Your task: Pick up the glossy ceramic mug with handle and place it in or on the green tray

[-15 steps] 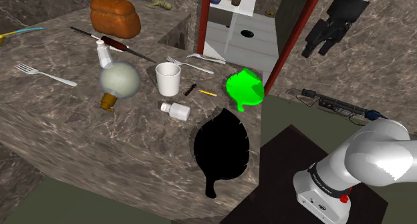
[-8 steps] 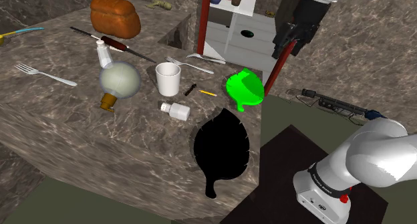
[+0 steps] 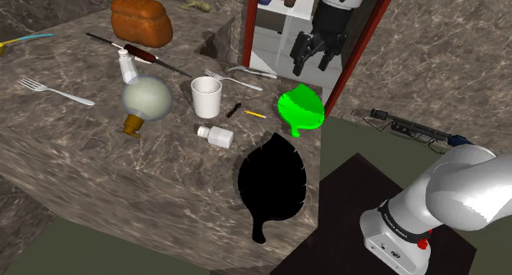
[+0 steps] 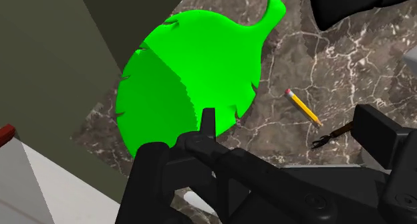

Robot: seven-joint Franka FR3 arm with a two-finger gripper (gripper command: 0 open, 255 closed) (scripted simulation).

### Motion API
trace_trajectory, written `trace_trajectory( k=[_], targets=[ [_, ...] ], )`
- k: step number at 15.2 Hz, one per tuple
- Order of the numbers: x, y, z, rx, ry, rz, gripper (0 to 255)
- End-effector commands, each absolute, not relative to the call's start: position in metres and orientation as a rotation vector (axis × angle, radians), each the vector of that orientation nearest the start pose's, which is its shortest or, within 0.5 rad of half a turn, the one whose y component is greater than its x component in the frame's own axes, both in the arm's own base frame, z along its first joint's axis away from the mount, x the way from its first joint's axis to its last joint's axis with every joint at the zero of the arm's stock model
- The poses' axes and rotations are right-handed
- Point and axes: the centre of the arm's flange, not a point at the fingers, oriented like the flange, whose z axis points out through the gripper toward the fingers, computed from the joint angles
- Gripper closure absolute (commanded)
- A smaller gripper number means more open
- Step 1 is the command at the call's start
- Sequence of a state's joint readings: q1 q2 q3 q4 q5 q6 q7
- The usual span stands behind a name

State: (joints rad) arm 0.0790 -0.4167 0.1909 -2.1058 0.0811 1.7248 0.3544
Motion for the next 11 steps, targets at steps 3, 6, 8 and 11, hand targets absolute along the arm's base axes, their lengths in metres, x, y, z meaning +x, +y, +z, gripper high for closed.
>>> trace_trajectory(
  k=[3,6,8,11],
  targets=[
    [0.443,0.179,0.570,-3.135,0.157,-0.044,0],
    [0.466,0.211,0.560,-3.143,0.145,-0.046,0],
    [0.481,0.232,0.553,-3.149,0.137,-0.047,0],
    [0.504,0.264,0.542,-3.157,0.125,-0.049,0]
  ],
)
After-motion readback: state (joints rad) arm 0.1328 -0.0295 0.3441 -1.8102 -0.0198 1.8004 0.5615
